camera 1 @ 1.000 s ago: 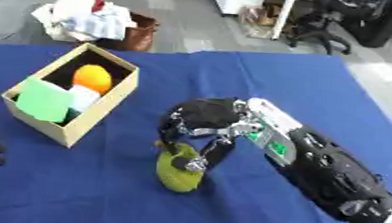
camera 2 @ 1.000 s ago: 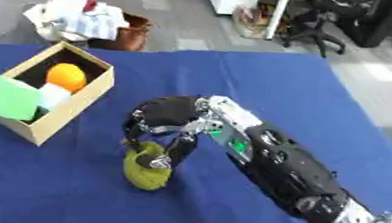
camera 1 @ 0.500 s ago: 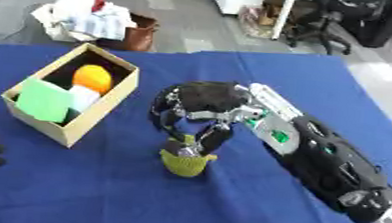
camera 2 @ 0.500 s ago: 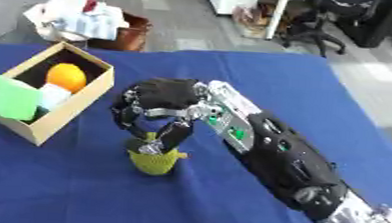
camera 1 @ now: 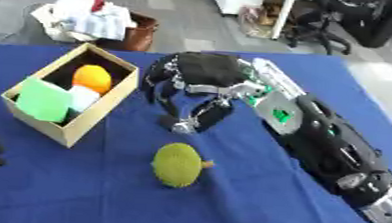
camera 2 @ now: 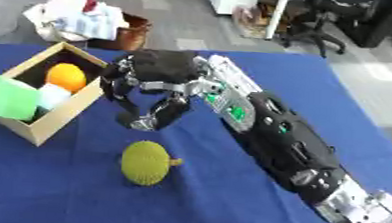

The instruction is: Pick up objects on the table and place them in the box.

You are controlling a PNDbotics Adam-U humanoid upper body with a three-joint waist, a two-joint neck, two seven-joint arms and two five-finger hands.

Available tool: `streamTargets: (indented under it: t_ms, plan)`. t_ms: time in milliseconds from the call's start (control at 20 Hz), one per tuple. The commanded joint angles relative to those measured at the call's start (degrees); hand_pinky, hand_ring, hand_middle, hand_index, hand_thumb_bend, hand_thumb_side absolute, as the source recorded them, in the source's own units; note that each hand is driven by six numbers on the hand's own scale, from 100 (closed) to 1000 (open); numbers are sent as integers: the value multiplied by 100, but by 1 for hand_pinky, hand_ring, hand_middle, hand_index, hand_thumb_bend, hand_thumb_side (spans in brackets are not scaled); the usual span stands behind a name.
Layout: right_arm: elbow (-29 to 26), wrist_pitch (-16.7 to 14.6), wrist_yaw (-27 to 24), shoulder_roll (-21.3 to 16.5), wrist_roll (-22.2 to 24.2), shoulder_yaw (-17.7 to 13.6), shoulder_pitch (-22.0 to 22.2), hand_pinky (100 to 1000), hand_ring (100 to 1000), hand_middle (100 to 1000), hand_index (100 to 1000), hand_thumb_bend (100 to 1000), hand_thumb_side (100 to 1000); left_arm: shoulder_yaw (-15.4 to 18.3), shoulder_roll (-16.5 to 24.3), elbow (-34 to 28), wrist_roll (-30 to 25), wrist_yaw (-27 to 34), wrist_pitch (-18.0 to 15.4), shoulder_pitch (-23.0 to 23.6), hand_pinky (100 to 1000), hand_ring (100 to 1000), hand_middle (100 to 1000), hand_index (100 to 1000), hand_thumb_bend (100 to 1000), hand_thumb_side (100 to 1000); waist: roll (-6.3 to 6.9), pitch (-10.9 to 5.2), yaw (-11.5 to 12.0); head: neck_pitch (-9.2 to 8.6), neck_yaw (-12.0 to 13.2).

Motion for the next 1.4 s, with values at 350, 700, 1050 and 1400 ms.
streamTargets:
  t_ms: [350,700,1050,1400]
  plan:
    - [477,-741,494,-380,1675,-57,342,849,895,915,1000,100,297,31,112,-88,23,-3,-1,-34,618,649,603,806,100,854,-36,-82,-39,-35,11]
    - [838,-741,725,-344,1916,-102,549,849,897,926,1000,100,677,34,116,-87,29,-7,-4,-34,618,649,603,806,100,857,-20,-65,-45,-27,2]
    - [1062,-741,935,-247,1849,-1,603,846,891,915,1000,100,874,29,115,-89,27,-9,-3,-37,618,649,603,805,100,857,-23,-58,-35,-22,-6]
    - [1068,-741,922,-135,2191,283,575,854,895,907,1000,100,851,23,114,-88,23,-8,-2,-41,618,650,603,805,100,857,-24,-59,-31,-19,-31]
